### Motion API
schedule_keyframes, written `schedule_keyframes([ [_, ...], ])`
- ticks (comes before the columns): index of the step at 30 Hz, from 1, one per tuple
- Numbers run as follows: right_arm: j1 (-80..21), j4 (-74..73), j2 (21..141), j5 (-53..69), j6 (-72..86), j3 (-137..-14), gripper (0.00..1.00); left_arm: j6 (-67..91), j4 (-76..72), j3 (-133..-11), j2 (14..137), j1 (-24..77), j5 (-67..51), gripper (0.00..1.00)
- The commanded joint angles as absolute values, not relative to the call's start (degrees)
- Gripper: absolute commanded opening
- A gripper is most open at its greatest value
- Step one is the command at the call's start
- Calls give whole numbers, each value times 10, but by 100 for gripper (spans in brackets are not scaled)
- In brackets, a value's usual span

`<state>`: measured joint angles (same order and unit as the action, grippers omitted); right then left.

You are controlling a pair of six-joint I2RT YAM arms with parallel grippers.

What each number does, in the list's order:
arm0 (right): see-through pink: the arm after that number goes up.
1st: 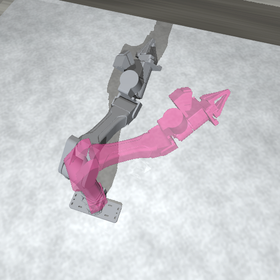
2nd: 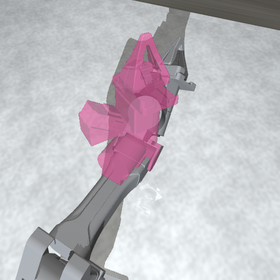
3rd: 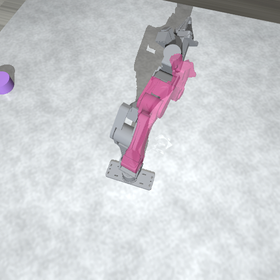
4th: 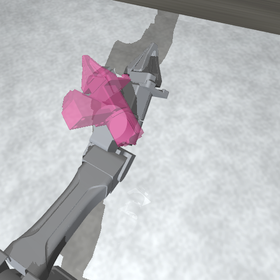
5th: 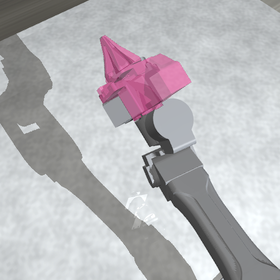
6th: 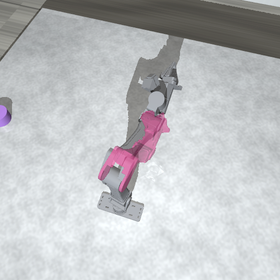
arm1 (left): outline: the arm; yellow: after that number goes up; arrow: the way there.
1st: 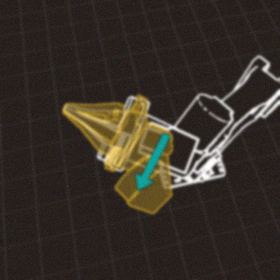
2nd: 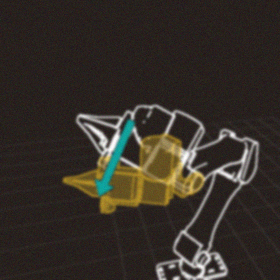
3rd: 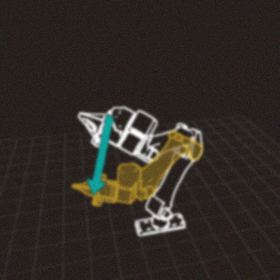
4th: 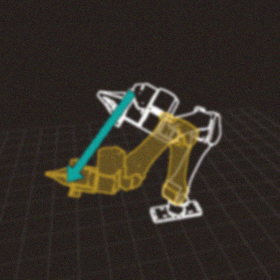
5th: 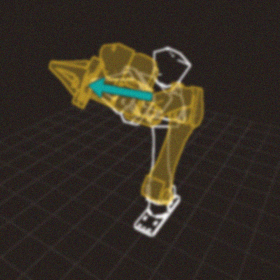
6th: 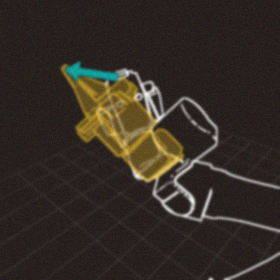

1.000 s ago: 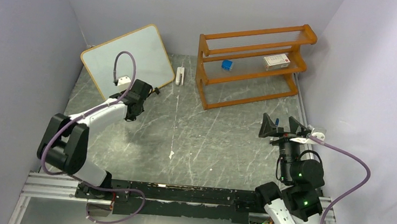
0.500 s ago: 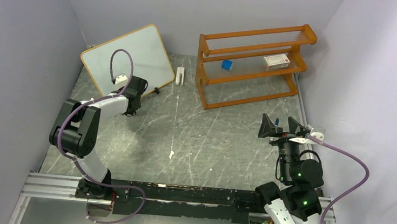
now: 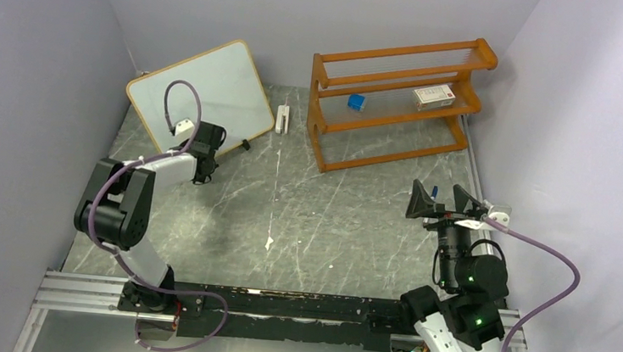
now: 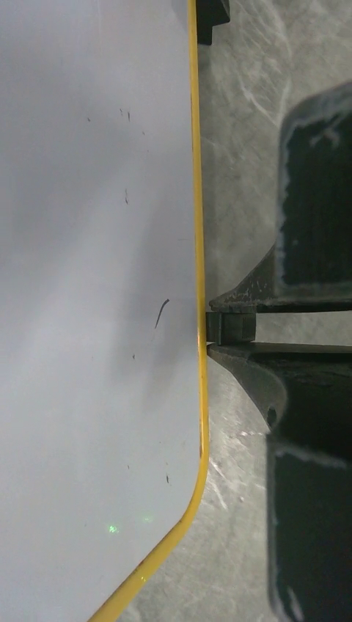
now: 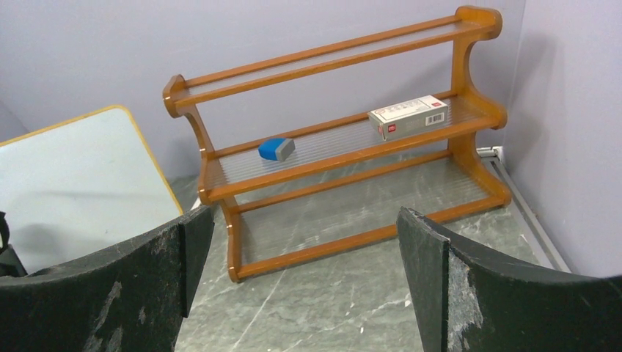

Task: Write a sentence on the whiteboard
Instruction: Move the whiteboard to the center of the board.

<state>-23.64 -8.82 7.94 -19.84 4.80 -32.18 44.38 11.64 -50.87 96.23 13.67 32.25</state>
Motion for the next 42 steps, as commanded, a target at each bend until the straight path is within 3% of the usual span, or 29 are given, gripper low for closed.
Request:
schedule_keyframes([
  [1,-238,-67,64,-186,37,-315,100,448,132,-460,910,139,289,5],
  [22,-238,-61,58,-159,38,-316,100,613,212,-237,635,358,244,5],
  [32,-238,-64,62,-165,38,-318,100,704,216,-244,630,519,272,5],
  [42,-239,-64,63,-170,38,-318,100,766,181,-304,729,614,306,5],
])
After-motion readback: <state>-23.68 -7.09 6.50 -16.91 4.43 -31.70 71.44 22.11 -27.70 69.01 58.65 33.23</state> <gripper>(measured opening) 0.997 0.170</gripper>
